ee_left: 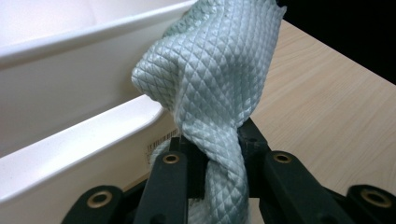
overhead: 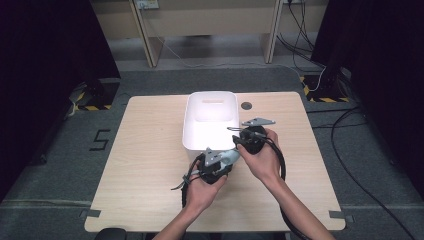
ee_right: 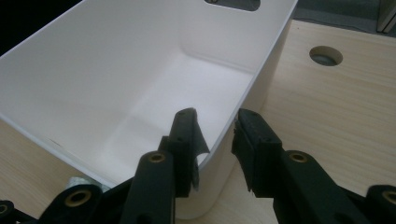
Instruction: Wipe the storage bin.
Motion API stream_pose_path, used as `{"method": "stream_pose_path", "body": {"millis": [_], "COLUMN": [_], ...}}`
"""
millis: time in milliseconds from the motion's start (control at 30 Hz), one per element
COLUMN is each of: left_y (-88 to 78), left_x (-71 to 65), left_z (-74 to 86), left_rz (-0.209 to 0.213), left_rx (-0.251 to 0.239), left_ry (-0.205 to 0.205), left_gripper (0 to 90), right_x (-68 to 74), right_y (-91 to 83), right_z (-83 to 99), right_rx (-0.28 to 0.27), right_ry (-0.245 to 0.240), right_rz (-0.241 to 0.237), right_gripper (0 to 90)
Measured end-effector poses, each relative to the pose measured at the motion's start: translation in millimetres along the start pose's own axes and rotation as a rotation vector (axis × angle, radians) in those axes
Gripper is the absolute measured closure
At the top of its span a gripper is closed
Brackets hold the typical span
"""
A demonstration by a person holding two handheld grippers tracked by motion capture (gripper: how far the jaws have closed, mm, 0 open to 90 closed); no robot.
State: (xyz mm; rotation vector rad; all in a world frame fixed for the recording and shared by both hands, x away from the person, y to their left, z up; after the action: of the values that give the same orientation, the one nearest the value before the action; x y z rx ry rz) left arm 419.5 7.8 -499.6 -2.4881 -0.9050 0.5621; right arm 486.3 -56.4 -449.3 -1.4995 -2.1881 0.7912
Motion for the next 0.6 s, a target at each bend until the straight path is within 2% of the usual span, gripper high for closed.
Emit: {"method": "stream_pose_path", "body": {"millis": [600], "left_y": [10.0], "left_x": [6.5], "left_z": [10.2], "left_rz": [-0.031], "left_rx": [0.016], "left_ry": [0.009], "left_gripper": [76.6], "right_x": [0.1], "right_y": [0.0], "right_z": [0.0], "right_rx": [0.000], "right_ry": [-0.001], "right_rz": [0.000], "right_gripper": [68.5]}}
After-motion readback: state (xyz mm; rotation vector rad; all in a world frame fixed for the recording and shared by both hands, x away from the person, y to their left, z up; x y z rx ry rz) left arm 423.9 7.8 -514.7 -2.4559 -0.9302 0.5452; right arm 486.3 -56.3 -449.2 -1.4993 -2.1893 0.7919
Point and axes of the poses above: each handheld gripper's, and its own axes: y roughly forward along the jaws, z roughly out of its underside, x roughly to its left, the point moved 10 cm from there along y, roughly forward along the jaws, and after that the axes turned 9 degrees about z, right-handed, at the moved point
